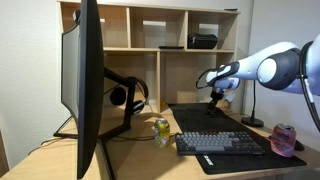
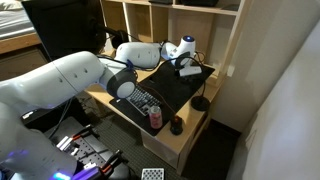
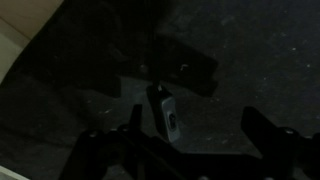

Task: Turn on the desk lamp

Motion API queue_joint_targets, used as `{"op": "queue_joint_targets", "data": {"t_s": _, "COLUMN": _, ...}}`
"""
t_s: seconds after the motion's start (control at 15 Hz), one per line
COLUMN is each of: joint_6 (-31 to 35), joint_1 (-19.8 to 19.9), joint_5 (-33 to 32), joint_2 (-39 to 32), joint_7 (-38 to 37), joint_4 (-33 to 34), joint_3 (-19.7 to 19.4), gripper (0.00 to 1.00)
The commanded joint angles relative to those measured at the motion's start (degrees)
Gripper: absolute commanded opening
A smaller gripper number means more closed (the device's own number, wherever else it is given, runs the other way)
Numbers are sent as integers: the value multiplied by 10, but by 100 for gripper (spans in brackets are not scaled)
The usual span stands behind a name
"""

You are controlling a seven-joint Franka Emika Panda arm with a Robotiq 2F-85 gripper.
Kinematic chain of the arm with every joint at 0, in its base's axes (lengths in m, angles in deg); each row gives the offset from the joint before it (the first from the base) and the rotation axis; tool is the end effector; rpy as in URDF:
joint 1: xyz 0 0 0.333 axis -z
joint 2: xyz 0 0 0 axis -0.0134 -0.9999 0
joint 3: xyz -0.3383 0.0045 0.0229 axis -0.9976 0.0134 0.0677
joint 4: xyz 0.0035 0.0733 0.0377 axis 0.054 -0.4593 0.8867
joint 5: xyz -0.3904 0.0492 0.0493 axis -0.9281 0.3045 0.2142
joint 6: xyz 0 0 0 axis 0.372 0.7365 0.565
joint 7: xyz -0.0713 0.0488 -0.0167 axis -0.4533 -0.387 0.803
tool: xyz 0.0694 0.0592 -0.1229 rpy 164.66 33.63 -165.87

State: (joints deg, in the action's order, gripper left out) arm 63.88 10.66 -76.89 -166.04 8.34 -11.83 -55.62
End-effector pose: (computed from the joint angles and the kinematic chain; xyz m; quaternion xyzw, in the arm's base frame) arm 0.8556 -0.1246 0.1269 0.9109 0.3844 0.1499 0.0047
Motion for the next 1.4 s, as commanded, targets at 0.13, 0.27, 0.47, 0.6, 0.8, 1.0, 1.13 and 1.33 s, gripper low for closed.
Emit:
{"op": "queue_joint_targets", "data": {"t_s": 0.13, "joint_6": 24, "joint_1": -4, "joint_5": -6, "joint_2": -23, "joint_7": 49, "joint_4": 18, "joint_3": 8, "gripper": 100}}
{"op": "queue_joint_targets", "data": {"t_s": 0.27, "joint_6": 9, "joint_1": 1, "joint_5": 6, "joint_2": -21, "joint_7": 84, "joint_4": 19, "joint_3": 29, "gripper": 100}}
{"op": "queue_joint_targets", "data": {"t_s": 0.47, "joint_6": 5, "joint_1": 2, "joint_5": 10, "joint_2": -23, "joint_7": 110, "joint_4": 24, "joint_3": 42, "gripper": 100}}
{"op": "queue_joint_targets", "data": {"t_s": 0.6, "joint_6": 4, "joint_1": 3, "joint_5": 9, "joint_2": -23, "joint_7": 122, "joint_4": 25, "joint_3": 48, "gripper": 100}}
{"op": "queue_joint_targets", "data": {"t_s": 0.8, "joint_6": 16, "joint_1": -3, "joint_5": -9, "joint_2": -27, "joint_7": 112, "joint_4": 29, "joint_3": 29, "gripper": 100}}
{"op": "queue_joint_targets", "data": {"t_s": 1.0, "joint_6": 20, "joint_1": -2, "joint_5": -9, "joint_2": -16, "joint_7": 101, "joint_4": 11, "joint_3": 28, "gripper": 100}}
{"op": "queue_joint_targets", "data": {"t_s": 1.13, "joint_6": 21, "joint_1": -2, "joint_5": -10, "joint_2": -16, "joint_7": 101, "joint_4": 11, "joint_3": 24, "gripper": 100}}
{"op": "queue_joint_targets", "data": {"t_s": 1.33, "joint_6": 12, "joint_1": 1, "joint_5": -13, "joint_2": -23, "joint_7": 81, "joint_4": 12, "joint_3": 14, "gripper": 100}}
